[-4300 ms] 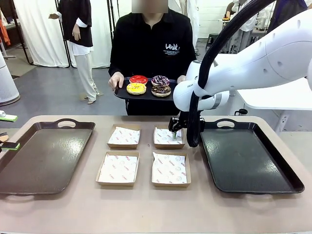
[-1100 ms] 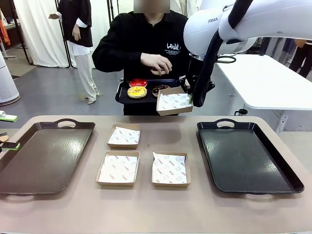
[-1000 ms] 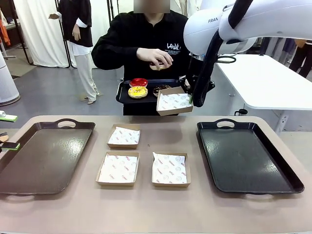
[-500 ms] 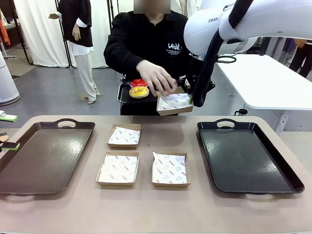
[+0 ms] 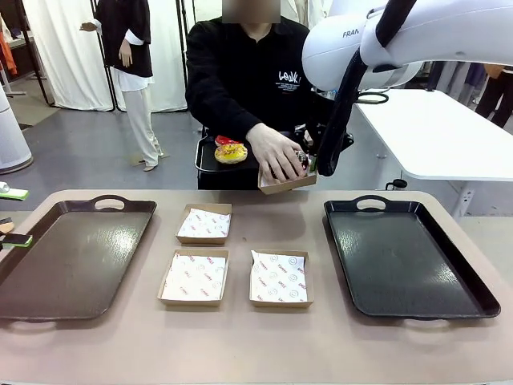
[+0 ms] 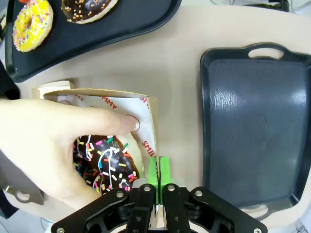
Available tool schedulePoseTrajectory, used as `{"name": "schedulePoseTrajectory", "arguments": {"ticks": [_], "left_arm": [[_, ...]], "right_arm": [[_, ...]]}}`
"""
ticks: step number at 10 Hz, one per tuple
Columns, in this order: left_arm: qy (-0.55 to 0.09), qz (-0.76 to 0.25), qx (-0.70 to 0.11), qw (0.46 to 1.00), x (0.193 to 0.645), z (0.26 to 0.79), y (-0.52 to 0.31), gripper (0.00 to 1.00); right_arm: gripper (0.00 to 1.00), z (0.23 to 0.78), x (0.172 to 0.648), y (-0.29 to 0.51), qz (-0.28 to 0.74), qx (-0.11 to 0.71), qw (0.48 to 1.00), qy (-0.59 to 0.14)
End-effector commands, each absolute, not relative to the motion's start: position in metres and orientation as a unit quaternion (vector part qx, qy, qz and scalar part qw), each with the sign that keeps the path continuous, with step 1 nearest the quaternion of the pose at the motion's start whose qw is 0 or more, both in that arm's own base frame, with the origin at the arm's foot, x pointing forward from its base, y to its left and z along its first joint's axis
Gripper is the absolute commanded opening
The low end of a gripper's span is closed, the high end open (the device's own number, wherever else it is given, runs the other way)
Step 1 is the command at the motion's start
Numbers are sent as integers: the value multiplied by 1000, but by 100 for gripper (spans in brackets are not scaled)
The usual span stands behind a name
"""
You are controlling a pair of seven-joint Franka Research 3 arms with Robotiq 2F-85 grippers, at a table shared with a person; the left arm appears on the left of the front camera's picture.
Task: Individually package the donuts and arrange them on the tray.
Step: Place the picked Paper togo box on the Handle tray while simultaneously picking up another Paper togo box from the table with the other hand.
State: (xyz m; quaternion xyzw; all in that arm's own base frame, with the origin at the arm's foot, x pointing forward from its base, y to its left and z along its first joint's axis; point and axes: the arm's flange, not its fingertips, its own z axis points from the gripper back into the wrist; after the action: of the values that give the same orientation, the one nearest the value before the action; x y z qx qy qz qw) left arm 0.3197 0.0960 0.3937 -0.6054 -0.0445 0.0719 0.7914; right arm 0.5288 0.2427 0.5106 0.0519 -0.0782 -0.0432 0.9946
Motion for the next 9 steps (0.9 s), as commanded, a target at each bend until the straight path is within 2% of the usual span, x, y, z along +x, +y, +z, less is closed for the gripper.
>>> {"name": "schedulePoseTrajectory", "arguments": {"ticks": [1,7,9], "left_arm": [[-47,69,-610,788,319,395,97,100],[-44,72,-605,791,320,394,96,100],[-29,37,-559,828,338,416,75,100]], "right_arm": [[0,511,530,243,-45,54,994,-82],[0,511,530,243,-45,54,994,-82],[2,515,524,219,-31,51,995,-79]]}}
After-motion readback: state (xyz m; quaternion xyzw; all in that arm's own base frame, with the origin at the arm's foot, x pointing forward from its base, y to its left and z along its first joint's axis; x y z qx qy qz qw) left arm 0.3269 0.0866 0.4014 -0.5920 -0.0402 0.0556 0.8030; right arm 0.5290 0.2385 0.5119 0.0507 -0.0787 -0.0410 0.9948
